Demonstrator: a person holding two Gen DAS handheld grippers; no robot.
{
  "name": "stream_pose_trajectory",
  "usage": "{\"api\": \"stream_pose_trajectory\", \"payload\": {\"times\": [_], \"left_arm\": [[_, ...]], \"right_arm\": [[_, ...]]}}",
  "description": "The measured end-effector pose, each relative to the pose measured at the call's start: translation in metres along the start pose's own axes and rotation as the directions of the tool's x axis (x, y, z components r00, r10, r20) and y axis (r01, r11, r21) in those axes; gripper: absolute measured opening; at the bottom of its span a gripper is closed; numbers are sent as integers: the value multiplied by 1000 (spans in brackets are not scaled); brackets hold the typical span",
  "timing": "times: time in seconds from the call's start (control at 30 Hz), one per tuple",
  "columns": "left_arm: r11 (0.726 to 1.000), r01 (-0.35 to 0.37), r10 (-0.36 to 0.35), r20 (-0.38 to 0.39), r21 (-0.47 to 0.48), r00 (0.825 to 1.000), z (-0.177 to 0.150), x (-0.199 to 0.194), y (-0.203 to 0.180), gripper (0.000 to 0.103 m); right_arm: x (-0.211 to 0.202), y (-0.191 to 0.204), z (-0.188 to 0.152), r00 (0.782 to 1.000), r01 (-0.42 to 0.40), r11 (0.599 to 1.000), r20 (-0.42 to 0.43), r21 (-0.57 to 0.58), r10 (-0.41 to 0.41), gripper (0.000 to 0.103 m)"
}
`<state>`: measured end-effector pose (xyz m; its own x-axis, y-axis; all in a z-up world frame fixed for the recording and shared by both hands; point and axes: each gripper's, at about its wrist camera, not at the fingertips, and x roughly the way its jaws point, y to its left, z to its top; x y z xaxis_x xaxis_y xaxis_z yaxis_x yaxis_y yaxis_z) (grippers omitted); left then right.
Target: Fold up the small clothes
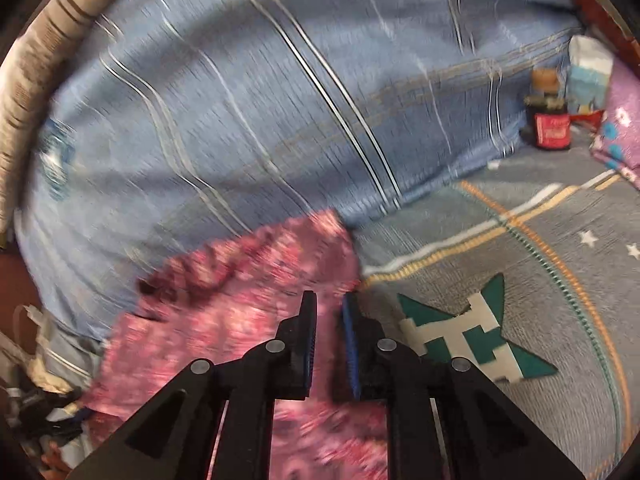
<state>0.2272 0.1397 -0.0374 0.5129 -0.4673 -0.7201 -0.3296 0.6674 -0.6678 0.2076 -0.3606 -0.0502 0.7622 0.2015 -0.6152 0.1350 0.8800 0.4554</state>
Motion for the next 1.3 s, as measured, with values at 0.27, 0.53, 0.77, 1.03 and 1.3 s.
{"api": "stream_pose_trajectory", "payload": {"times": [0.27, 0.53, 0.77, 1.03, 1.3], "left_arm": [[990, 55, -57, 9, 126, 998, -41, -19, -48, 41], [990, -91, 90, 15, 106, 996, -10, 19, -12, 53], [973, -155, 157, 3, 172, 988, -17, 31, -14, 53], [990, -91, 95, -40, 109, 995, -15, 24, -4, 54], [993, -72, 78, -64, 95, 995, -47, -49, 33, 59]], "right_arm": [[-15, 15, -14, 984, -168, 982, -49, 88, 173, 29], [6, -7, -35, 973, -136, 953, -143, 270, 179, 38], [16, 16, -35, 980, -37, 984, -185, 176, 70, 26], [-5, 44, -40, 980, 35, 999, -192, -34, -41, 27], [-85, 49, -88, 980, -53, 994, -197, -100, 33, 37]]}}
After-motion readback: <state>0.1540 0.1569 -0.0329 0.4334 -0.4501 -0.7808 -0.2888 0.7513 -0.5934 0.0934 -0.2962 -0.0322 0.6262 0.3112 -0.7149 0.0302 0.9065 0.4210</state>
